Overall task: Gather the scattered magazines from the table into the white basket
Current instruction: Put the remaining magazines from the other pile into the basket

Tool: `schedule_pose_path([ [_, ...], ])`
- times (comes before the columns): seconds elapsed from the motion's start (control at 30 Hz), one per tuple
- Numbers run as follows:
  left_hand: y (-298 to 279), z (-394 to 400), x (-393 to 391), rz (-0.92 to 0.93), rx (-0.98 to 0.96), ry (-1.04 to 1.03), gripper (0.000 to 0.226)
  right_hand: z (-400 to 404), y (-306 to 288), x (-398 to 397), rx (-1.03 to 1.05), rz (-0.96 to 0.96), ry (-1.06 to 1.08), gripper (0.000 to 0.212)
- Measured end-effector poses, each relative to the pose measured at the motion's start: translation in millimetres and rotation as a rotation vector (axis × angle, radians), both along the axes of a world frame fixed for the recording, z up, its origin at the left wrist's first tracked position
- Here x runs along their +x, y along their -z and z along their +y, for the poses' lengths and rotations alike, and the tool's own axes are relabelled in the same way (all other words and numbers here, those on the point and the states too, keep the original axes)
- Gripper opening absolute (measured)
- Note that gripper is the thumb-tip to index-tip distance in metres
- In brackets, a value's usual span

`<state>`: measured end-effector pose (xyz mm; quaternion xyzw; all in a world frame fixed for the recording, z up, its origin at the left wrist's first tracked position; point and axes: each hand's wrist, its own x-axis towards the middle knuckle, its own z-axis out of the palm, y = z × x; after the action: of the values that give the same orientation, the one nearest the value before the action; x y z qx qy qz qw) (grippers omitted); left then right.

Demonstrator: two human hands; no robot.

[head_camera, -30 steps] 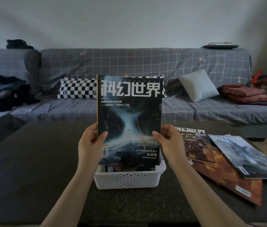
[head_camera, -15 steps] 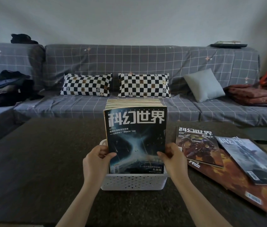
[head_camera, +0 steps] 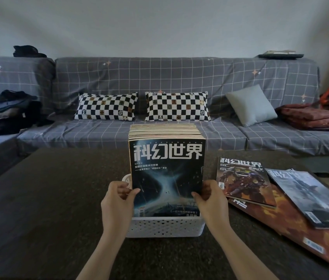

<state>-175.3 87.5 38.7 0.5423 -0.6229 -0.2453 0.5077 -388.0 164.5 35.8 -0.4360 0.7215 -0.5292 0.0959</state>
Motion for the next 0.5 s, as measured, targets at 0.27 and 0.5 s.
schedule_pose_path([
  [0.27,-3.3,3.1,-1.3,-0.121,-0.079,0.025,0.026,-6.9,-1.3,6.2,0.026,0.090,-0.017,0.045],
  [0.5,-0.1,1.7,-2.8,-0.174,-0.046,-0.017,0.031,-8.0,0.4,4.5,0.054,0.208,0.015,0.044],
])
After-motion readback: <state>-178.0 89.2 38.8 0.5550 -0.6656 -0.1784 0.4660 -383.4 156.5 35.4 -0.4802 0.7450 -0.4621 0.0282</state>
